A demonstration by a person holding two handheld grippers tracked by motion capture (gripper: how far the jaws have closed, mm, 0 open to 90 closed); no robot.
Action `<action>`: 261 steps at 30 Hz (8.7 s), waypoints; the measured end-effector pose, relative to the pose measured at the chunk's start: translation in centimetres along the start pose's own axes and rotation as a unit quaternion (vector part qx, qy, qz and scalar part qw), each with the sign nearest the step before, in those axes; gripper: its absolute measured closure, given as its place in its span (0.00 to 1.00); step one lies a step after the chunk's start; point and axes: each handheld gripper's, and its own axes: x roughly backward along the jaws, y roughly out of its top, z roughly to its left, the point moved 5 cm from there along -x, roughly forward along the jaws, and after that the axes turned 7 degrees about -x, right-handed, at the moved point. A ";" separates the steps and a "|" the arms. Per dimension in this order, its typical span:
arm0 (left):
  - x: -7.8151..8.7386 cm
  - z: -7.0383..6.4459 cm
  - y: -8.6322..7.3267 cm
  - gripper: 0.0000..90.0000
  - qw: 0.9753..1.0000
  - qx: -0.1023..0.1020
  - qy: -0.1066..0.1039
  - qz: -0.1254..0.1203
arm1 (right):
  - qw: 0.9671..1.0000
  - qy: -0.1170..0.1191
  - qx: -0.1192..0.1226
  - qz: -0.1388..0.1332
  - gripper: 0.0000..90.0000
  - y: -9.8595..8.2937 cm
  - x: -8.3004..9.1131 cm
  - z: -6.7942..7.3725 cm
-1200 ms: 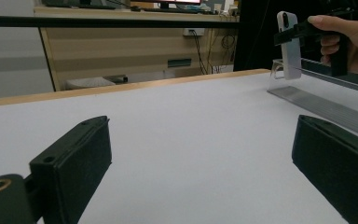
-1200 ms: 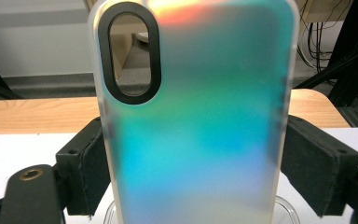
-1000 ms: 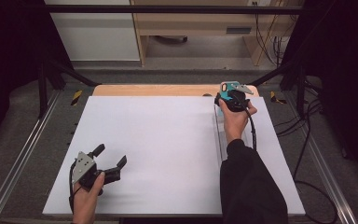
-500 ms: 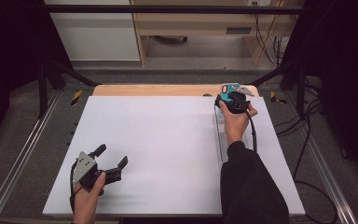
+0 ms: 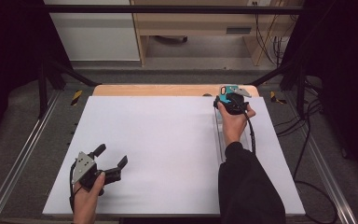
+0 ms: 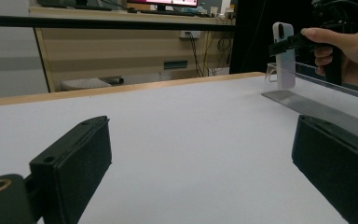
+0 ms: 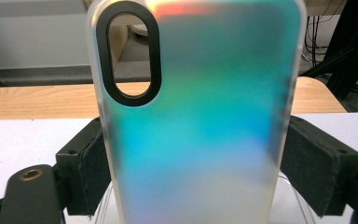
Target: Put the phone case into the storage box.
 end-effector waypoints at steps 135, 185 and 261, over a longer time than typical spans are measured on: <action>-0.1 -0.1 0.0 0.02 1.000 -0.001 0.005 0.004 | 0.999 0.046 0.014 0.015 0.05 1.6 3.0 0.7; -0.1 0.0 -0.1 0.02 1.000 0.002 0.009 0.005 | 0.996 0.087 0.000 -0.002 0.04 3.0 6.7 1.5; 1.6 2.9 -0.5 0.02 0.999 -0.006 0.041 0.009 | 0.985 0.149 0.038 -0.080 0.05 3.9 16.2 -4.5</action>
